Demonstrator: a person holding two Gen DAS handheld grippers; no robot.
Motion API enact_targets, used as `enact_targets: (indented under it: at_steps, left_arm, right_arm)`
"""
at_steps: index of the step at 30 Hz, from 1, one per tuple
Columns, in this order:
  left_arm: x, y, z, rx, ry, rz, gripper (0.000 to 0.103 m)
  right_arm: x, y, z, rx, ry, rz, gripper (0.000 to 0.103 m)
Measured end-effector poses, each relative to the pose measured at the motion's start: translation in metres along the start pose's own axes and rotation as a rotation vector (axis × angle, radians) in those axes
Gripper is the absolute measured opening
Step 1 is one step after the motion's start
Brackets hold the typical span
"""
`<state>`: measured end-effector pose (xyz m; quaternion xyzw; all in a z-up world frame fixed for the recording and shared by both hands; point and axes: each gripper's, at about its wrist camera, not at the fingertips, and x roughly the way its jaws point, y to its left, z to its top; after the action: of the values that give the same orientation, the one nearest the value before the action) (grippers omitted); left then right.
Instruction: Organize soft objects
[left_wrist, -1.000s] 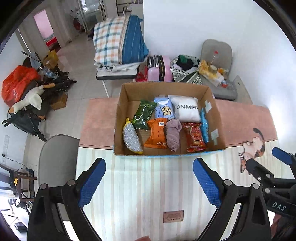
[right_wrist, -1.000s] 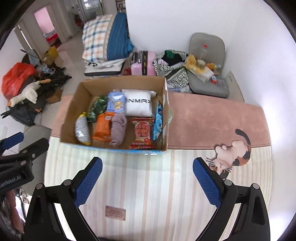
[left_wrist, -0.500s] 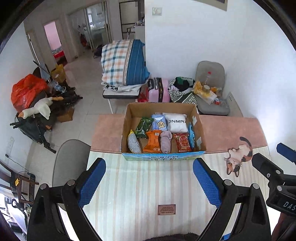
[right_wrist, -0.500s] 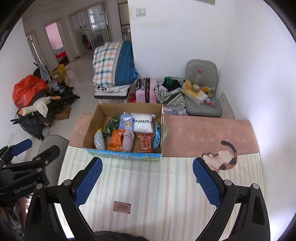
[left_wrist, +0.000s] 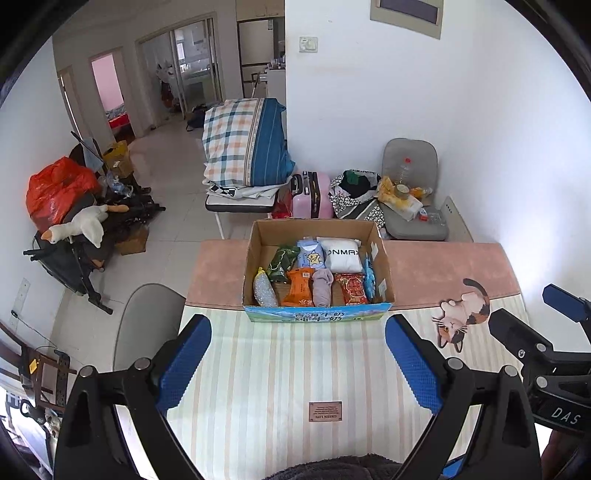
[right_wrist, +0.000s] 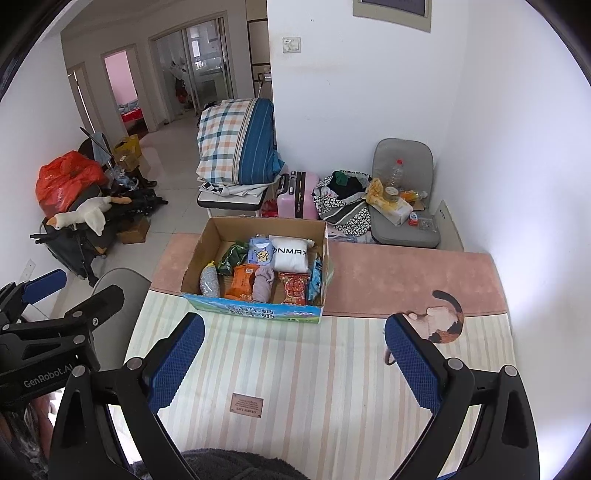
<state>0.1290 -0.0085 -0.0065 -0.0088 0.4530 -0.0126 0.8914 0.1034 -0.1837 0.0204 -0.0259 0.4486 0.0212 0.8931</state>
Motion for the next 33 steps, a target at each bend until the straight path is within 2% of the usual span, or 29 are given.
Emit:
enact_targets:
  at_steps: [9,18,33]
  left_arm:
    - [0.003,-0.003,0.004,-0.004,-0.019,0.014,0.097]
    - [0.011,0.005,0.016,-0.021,-0.039,0.039,0.097]
    - [0.016,0.008,0.024,-0.028,-0.05,0.052,0.097]
  right_arm:
    - [-0.003,-0.002,0.005,0.009,-0.028,-0.027,0.1]
    - [0.011,-0.005,0.026,0.023,-0.055,-0.068,0.1]
    - [0.019,-0.004,0.037,0.025,-0.063,-0.072,0.1]
